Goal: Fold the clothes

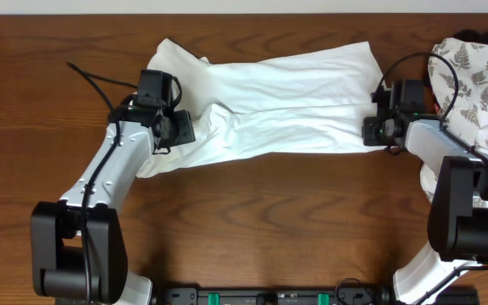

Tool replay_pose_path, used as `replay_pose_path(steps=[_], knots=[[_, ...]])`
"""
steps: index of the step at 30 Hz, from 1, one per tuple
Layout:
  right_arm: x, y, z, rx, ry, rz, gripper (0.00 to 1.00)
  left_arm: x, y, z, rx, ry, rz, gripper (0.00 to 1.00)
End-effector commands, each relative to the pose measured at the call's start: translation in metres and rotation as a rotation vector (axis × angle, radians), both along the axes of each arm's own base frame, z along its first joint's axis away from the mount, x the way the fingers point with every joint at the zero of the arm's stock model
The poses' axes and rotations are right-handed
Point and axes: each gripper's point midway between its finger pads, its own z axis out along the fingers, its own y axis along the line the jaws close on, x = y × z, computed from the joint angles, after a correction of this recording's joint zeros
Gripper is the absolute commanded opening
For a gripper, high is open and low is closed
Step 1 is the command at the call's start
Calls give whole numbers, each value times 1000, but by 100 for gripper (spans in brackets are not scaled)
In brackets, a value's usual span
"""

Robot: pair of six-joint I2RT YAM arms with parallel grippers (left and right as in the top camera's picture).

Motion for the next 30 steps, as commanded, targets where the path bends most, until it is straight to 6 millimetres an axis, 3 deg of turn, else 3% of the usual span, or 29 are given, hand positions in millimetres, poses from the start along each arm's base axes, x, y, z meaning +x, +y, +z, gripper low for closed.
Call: replay_pose_path(steps=[1,11,25,30], knots=[[-7,9,-18,-10,51,35,17,3,-5,12,-44,-16,11,58],[-7,10,-18,-10,51,37,16,-11,0,-2,-21,40,19,58],[-7,10,-18,-10,51,37,16,-9,4,-31,10,85,27,57],[-8,10,-18,-10,52,37,15,-2,3,-34,8,65,27,45]])
